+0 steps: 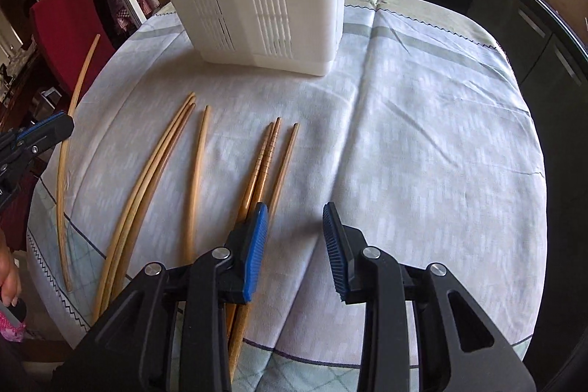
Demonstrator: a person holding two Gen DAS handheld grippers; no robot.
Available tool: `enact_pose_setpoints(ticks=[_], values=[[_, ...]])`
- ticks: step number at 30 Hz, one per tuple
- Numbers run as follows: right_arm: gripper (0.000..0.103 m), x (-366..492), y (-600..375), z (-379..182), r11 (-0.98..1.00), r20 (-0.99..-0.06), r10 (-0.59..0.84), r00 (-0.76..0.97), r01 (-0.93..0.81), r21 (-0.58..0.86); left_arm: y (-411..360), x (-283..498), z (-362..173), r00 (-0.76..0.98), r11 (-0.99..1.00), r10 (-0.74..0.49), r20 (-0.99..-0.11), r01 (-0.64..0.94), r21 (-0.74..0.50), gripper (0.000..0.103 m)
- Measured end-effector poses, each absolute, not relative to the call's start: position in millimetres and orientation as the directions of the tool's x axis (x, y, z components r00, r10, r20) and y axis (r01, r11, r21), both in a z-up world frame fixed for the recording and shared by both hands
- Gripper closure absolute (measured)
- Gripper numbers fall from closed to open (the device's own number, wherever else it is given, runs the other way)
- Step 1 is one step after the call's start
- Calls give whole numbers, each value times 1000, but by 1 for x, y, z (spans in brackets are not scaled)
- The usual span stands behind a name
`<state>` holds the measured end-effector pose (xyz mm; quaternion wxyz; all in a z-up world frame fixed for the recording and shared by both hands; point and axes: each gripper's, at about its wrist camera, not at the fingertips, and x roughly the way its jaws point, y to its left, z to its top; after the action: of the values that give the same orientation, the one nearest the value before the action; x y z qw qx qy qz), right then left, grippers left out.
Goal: Organize utensils
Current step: 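Grasp a wooden chopstick with the right gripper while the left gripper holds its chopstick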
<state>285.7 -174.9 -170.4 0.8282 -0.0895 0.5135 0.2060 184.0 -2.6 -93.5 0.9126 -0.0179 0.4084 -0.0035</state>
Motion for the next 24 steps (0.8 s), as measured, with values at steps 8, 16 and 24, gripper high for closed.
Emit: enact_pose_setpoints(ticks=[8, 16, 24], values=[[70, 284, -167, -175, 898, -894, 207, 397, -440, 13, 4, 180, -92, 686, 998, -53, -726, 5, -68, 96], [88, 286, -157, -174, 887, -901, 212, 379, -461, 15, 7, 178, -92, 689, 996, -71, -722, 11, -87, 96], [97, 290, -168, -162, 890, -875, 301, 379, -441, 116, 6, 172, -84, 702, 995, -79, -708, 14, -96, 96]])
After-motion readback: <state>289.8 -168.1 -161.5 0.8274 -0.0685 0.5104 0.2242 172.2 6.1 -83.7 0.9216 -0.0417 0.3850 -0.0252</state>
